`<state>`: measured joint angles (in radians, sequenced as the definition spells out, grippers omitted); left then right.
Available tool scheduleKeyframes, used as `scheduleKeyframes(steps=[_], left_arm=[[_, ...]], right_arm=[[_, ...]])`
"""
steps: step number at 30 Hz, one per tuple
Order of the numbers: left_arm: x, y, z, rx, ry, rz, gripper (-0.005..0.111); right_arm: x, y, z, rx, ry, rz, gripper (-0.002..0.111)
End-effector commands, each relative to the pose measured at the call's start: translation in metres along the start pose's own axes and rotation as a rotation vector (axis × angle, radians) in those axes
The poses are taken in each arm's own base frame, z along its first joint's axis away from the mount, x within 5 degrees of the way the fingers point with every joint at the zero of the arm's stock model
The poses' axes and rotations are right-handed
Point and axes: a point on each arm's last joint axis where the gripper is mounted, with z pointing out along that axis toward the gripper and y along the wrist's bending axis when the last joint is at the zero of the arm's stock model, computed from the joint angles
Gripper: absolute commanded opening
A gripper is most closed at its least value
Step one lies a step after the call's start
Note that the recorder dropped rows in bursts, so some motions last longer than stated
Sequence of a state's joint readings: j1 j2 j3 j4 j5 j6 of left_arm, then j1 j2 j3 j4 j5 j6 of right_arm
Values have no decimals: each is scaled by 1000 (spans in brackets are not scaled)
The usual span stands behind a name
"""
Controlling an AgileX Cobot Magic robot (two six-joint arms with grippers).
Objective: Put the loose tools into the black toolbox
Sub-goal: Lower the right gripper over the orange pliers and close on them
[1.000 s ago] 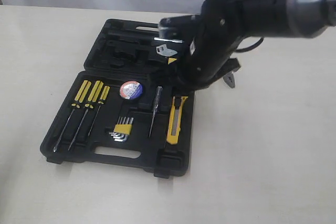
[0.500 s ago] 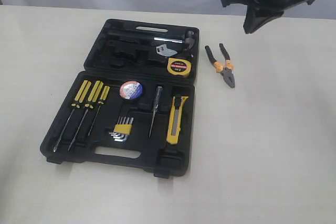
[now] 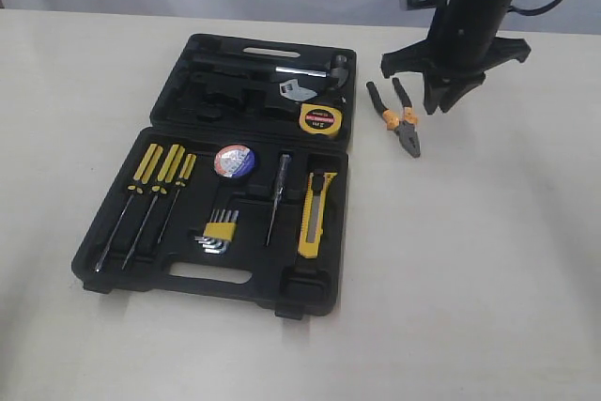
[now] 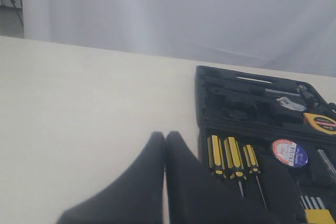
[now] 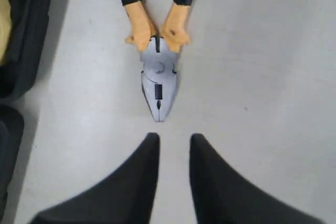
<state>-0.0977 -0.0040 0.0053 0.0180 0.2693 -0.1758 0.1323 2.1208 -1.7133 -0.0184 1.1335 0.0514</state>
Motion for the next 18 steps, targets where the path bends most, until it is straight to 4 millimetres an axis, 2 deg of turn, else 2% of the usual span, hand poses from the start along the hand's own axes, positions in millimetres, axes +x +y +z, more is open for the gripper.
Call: scheduleKeyframes(steps=[1,3,6,13,18], left_arm=[[-2,0,0,5,-1,6,0],[-2,0,0,5,-1,6,0],[-2,0,0,5,-1,6,0],[-2,0,0,5,-1,6,0],[-2,0,0,5,-1,6,0]], right_arm=[[-4,2,1,-23,-30,17,55],[-4,2,3,-23,-28,15,59],[-5,1,11,-17,-13,-15,55],[-7,3,41,-42,21,-79,54],[-9,4,62,-40,38,-41,54]])
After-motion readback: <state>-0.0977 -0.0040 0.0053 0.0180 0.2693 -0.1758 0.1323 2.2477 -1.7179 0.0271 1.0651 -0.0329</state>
